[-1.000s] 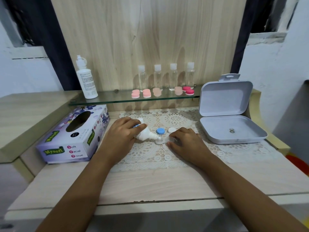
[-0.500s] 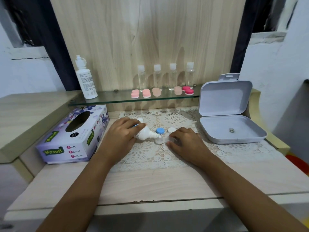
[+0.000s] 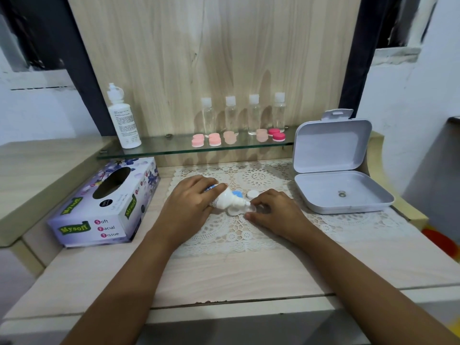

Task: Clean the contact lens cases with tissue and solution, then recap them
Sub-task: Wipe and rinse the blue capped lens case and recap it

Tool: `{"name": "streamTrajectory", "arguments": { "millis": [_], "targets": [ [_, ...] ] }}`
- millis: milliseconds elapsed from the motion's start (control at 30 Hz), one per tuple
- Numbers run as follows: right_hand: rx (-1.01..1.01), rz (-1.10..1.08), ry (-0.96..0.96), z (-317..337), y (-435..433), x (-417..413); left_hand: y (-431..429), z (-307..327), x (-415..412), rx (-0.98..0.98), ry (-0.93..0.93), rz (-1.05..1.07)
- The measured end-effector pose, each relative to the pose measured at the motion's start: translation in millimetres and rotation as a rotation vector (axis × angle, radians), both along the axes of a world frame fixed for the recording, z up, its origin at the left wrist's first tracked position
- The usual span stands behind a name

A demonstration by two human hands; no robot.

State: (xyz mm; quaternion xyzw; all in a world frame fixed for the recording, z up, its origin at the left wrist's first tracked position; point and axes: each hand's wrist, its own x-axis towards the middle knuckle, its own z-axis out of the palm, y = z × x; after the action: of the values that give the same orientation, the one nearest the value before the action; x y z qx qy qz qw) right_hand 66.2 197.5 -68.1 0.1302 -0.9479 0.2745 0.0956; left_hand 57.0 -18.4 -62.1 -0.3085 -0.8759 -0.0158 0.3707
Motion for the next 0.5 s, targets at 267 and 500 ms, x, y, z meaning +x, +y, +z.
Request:
{"name": "streamTrajectory", "arguments": {
  "millis": [267,500],
  "targets": [
    [0.028,0.001,-0.004,0.3,0.4,-0.7,3.7,0.9,-1.7,-0.059,0.087,-0.016],
    [0.021,0.008,-0.001,-0.2,0.6,-0.3,3.9,0.7,-3.5,-0.067,0.121,-0.017]
  ]
}}
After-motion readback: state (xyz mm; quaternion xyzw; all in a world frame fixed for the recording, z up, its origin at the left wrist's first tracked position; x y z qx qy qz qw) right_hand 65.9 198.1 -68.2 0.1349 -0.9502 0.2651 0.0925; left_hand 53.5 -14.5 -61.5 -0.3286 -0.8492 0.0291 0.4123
